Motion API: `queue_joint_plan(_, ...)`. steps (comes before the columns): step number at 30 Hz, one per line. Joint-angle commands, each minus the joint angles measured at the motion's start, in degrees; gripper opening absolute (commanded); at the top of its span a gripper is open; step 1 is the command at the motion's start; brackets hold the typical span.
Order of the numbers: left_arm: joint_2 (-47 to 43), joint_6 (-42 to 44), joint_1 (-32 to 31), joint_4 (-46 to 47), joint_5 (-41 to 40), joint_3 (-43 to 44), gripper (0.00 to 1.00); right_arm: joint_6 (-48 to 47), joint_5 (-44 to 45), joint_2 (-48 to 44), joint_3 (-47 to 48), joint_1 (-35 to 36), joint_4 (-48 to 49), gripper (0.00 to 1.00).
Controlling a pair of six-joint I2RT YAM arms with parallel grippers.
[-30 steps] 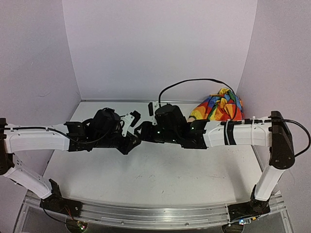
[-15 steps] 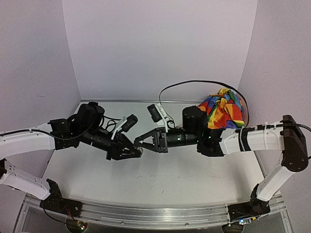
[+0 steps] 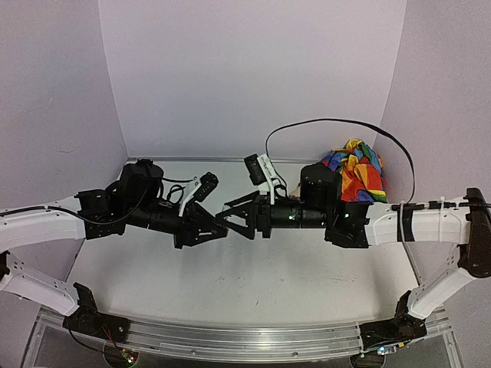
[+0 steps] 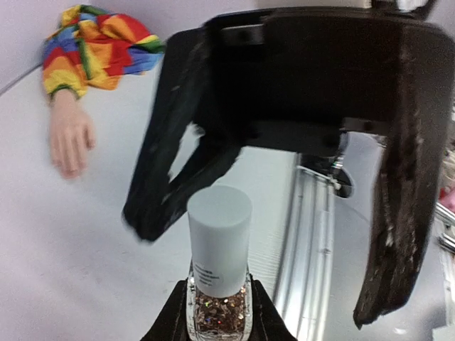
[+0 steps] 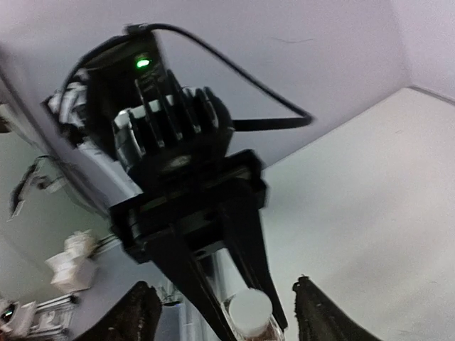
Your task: Paint the nails
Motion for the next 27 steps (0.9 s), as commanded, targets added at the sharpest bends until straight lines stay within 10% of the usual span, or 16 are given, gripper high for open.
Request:
queue_joint_plan(1,0.81,-0.21,-0.5,2.02,-23.66,0.44,0.0,5.85,29.34,-3.3,4.41,0.16,-15.45,0.73)
queue_joint_plan(27,3.31,-4.6,-2.37,0.16,-27.05,2.99,0.0,16.47,27.1,12.76,21.13,2.54,-17.19,0.45)
